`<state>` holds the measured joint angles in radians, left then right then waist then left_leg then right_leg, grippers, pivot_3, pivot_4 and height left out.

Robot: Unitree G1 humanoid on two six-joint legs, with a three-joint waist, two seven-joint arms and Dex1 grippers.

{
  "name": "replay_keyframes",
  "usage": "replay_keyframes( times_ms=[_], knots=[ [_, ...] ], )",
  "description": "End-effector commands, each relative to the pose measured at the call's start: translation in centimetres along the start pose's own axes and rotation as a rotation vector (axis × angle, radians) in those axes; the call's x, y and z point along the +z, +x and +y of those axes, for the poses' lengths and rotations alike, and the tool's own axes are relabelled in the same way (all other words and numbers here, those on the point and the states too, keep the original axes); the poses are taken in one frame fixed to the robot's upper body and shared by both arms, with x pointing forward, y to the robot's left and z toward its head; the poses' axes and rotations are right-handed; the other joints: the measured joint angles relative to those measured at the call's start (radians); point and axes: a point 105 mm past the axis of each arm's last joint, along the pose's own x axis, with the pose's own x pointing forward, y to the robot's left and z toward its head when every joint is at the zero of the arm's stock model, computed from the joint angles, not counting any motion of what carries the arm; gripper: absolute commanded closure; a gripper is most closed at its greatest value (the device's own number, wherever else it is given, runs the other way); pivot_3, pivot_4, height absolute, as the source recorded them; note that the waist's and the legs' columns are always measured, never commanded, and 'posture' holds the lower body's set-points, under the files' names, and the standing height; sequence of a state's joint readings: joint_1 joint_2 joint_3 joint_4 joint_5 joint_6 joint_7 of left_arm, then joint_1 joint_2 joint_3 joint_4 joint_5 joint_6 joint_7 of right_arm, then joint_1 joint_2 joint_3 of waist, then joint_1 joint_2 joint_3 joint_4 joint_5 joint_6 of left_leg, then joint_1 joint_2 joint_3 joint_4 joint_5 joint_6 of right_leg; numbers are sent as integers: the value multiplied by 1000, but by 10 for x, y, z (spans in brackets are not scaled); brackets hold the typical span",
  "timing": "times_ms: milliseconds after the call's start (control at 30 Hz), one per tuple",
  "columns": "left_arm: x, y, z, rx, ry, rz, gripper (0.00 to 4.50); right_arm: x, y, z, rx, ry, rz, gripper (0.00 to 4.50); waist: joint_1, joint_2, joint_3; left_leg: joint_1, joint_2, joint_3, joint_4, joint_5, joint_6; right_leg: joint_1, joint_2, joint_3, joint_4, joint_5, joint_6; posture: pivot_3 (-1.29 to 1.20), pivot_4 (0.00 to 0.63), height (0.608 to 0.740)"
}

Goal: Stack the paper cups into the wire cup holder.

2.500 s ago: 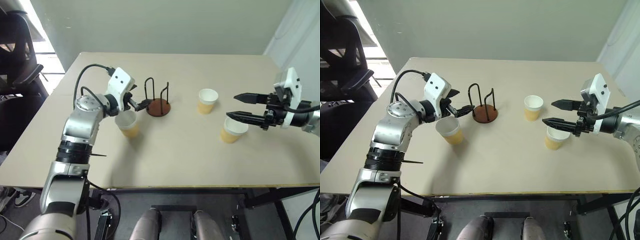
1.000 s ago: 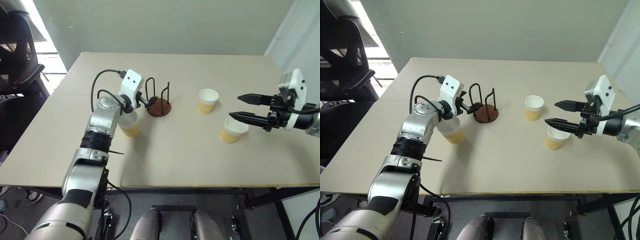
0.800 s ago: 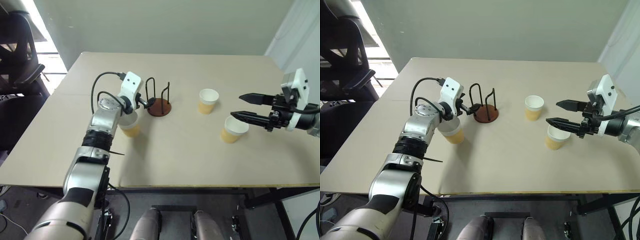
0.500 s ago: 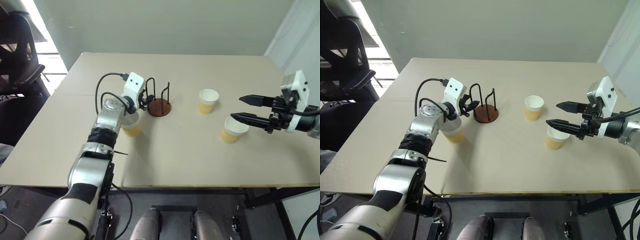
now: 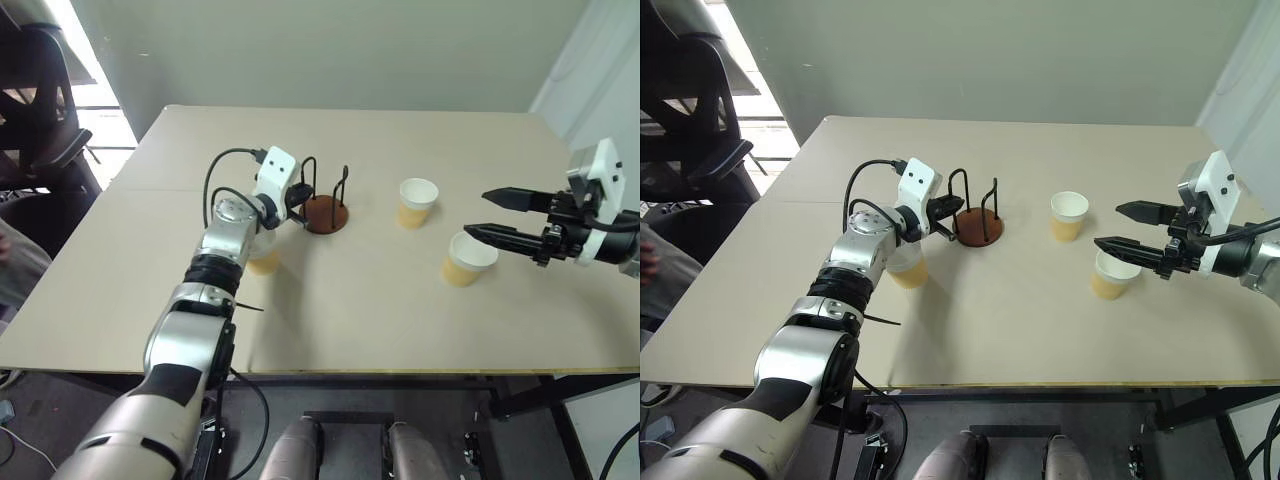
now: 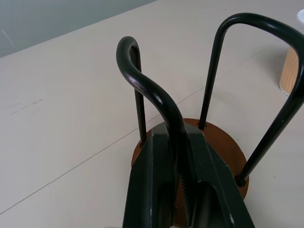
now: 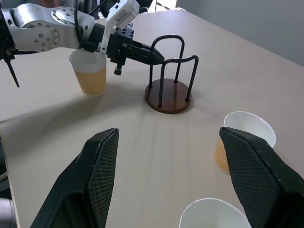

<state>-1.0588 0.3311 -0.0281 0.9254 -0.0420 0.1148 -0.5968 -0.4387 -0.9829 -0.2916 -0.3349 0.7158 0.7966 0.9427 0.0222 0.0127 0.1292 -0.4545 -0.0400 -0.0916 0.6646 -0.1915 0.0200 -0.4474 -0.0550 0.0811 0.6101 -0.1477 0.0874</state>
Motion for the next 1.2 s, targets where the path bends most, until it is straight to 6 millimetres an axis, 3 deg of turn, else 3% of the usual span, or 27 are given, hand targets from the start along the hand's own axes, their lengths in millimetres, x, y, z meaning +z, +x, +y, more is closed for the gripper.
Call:
replay_keyframes(
  times_ms=[33, 300, 500, 633, 767, 967, 1200],
  knots=[
    [10, -1, 2, -11, 0, -26, 4481, 15, -8, 0, -20, -49, -31, 1070, 0, 0, 0, 0, 0, 0, 0, 0, 0, 0, 0, 0, 0, 0, 0, 0, 150, 740],
    [46, -14, -10, -187, 97, -96, 4481, 15, -9, -1, -19, -44, -30, 1070, 1, 0, 0, -2, 0, 0, 0, -1, 1, -1, 0, 0, -1, -1, 2, 0, 150, 740],
    [75, -42, -24, -419, 215, -118, 4481, 15, -11, -1, -18, -39, -25, 1070, 1, 0, 0, -5, 0, 0, 0, -2, 1, -4, 0, 0, -1, -2, 2, 0, 150, 740],
    [82, -69, -49, -686, 279, -113, 4481, 13, -10, 2, 8, -35, -14, 1070, 2, 0, 0, -7, 0, -1, 0, -2, 1, -5, 0, 0, -1, -2, 2, 0, 150, 740],
    [92, -86, -65, -849, 221, -135, 4481, 13, -11, 3, 18, -35, -9, 1070, 5, 0, 0, -7, 0, -1, 1, -2, 2, -5, -1, 0, -1, -2, 2, 0, 150, 740],
    [84, -99, -82, -996, 218, -104, 4481, 12, -13, 4, 31, -35, 3, 1070, 2, 0, 0, -6, 1, -1, 1, -3, 2, -5, -1, 0, 0, -2, 1, 0, 150, 740],
    [53, -98, -80, -998, 273, -55, 4481, 13, -14, 3, 33, -40, 12, 1070, 3, 0, 0, -7, 1, -1, 1, -2, 2, -5, -1, 0, 0, -2, 1, 0, 150, 740]
  ],
)
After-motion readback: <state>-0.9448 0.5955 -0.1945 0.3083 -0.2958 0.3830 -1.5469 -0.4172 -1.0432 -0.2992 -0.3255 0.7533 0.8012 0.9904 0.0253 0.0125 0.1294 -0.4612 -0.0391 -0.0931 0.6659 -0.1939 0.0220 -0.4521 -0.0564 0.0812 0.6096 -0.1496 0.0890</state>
